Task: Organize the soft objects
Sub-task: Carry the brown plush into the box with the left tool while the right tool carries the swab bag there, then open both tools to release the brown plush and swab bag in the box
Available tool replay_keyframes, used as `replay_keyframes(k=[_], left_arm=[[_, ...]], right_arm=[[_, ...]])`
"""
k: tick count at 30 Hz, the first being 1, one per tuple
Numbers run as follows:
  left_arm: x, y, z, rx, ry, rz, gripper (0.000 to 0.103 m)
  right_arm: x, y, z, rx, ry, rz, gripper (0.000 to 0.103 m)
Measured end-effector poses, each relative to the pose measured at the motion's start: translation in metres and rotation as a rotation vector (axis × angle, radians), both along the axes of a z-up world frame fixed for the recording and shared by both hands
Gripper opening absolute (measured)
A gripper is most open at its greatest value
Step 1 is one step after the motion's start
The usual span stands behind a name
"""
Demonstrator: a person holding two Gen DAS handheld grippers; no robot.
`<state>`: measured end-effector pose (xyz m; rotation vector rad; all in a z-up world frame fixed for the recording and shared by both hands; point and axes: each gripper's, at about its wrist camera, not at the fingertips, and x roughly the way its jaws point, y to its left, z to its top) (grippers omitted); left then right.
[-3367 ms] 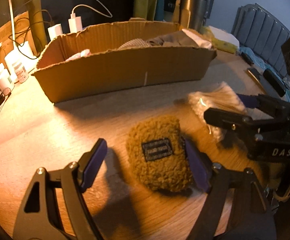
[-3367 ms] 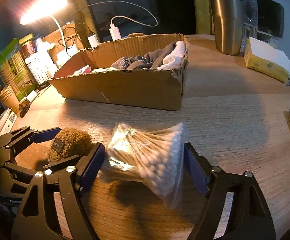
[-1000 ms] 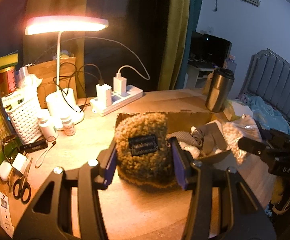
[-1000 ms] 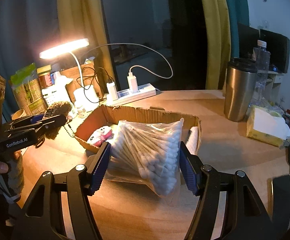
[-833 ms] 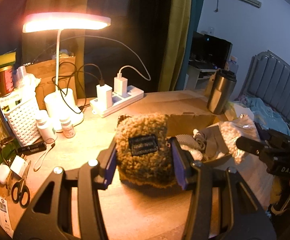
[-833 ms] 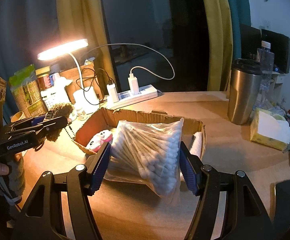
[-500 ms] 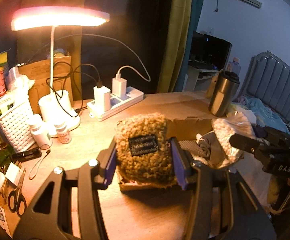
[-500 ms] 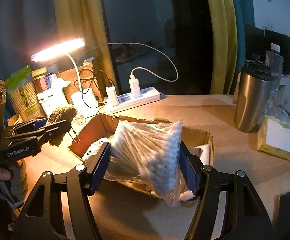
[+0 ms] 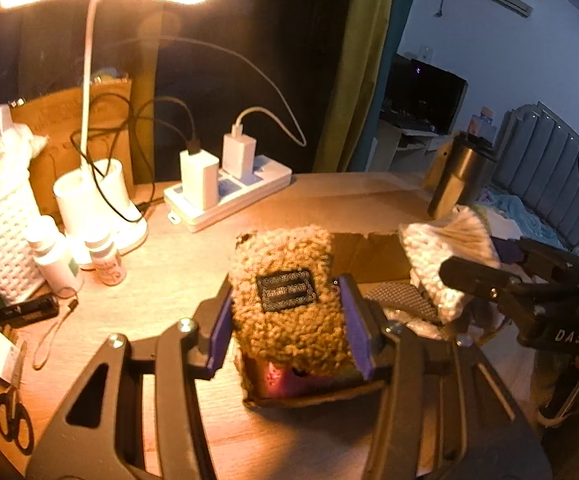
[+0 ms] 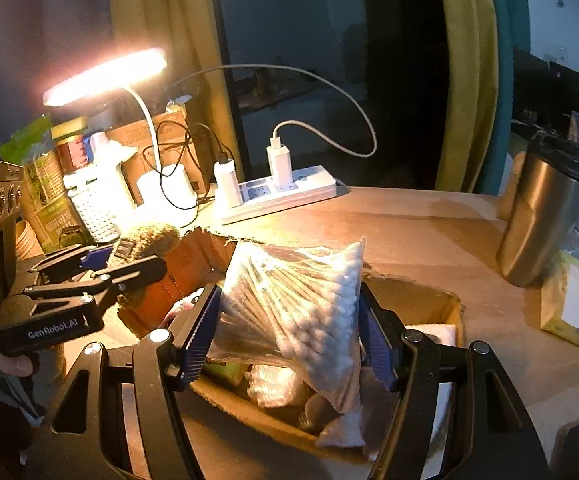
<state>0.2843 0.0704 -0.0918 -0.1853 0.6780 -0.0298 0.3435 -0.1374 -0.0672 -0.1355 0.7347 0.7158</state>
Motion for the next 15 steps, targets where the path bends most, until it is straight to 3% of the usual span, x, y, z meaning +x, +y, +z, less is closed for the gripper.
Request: replay_keyframes(k=[8, 15], left_arm=[[0.017, 0.001, -0.022, -0.036, 0.05, -0.05, 0.051], [0.021, -0.002, -0.024, -0.036, 0.025, -0.066, 0.053]], right_arm=[[0.014, 0.019, -0.022, -0.018, 0.054, 0.022, 0.069], [0.023, 0.024, -0.038, -0.027, 0.101, 0.016, 0.069]])
